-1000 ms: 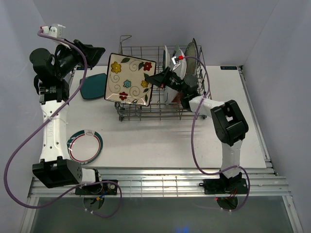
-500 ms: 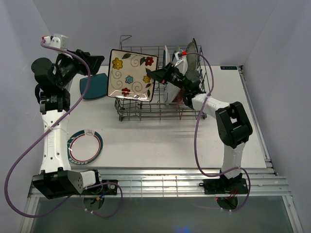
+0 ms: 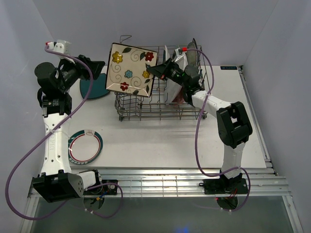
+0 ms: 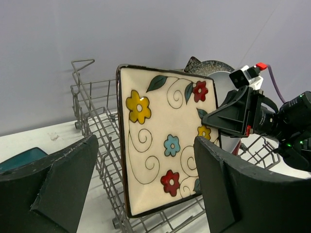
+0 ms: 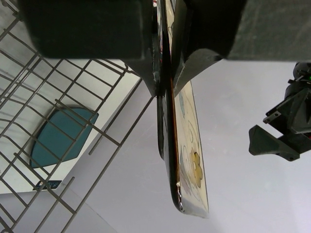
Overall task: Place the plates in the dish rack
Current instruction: Insert the plate into the dish rack.
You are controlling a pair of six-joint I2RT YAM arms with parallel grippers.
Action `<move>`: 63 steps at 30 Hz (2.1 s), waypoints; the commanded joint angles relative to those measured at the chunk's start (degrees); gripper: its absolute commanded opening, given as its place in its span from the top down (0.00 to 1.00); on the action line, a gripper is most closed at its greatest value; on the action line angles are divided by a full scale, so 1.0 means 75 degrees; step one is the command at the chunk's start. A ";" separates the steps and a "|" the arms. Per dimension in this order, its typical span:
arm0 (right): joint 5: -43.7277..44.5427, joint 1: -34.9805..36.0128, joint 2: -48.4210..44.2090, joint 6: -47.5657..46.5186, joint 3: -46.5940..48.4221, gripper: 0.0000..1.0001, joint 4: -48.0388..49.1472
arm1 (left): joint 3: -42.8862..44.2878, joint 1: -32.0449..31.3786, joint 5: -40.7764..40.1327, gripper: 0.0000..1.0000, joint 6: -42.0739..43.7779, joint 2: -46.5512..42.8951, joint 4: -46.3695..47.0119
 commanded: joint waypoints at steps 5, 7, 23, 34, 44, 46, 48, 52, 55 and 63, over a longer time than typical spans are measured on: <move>0.1145 -0.0310 -0.0971 0.0351 0.0958 0.92 0.1301 | -0.0216 -0.0001 -0.0124 0.10 0.0160 -0.0222 0.0074; 0.1204 -0.0322 -0.1065 0.0128 0.1040 0.92 0.1019 | -0.0309 -0.0001 -0.0136 0.10 0.0172 -0.0234 0.0098; 0.1954 -0.0509 -0.2014 -0.1501 0.1169 0.92 -0.1032 | -0.0649 -0.0001 -0.0265 0.09 0.0359 -0.0351 0.0192; 0.1708 -0.0544 -0.1628 -0.1597 0.2330 0.92 -0.1667 | -0.0696 -0.0013 -0.0253 0.09 0.0371 -0.0304 0.0215; 0.1496 -0.0544 -0.1053 -0.1417 0.3267 0.92 -0.2051 | -0.0743 -0.0001 -0.0241 0.09 0.0395 -0.0328 0.0215; 0.1672 -0.0521 -0.1182 -0.1629 0.3290 0.92 -0.2425 | -0.0755 -0.0001 -0.0242 0.09 0.0406 -0.0316 0.0227; 0.1847 -0.0532 -0.1287 -0.1991 0.3349 0.92 -0.2719 | -0.0778 -0.0001 -0.0253 0.09 0.0418 -0.0316 0.0227; 0.2222 -0.0474 -0.1487 -0.2695 0.3432 0.92 -0.3376 | -0.0802 -0.0001 -0.0206 0.09 0.0406 -0.0316 0.0250; 0.2621 -0.0450 -0.1709 -0.3153 0.3256 0.92 -0.3564 | -0.0813 -0.0001 -0.0183 0.09 0.0395 -0.0304 0.0250; 0.3558 -0.0298 -0.1816 -0.4348 0.3828 0.92 -0.4827 | -0.0825 -0.0001 -0.0171 0.09 0.0383 -0.0234 0.0274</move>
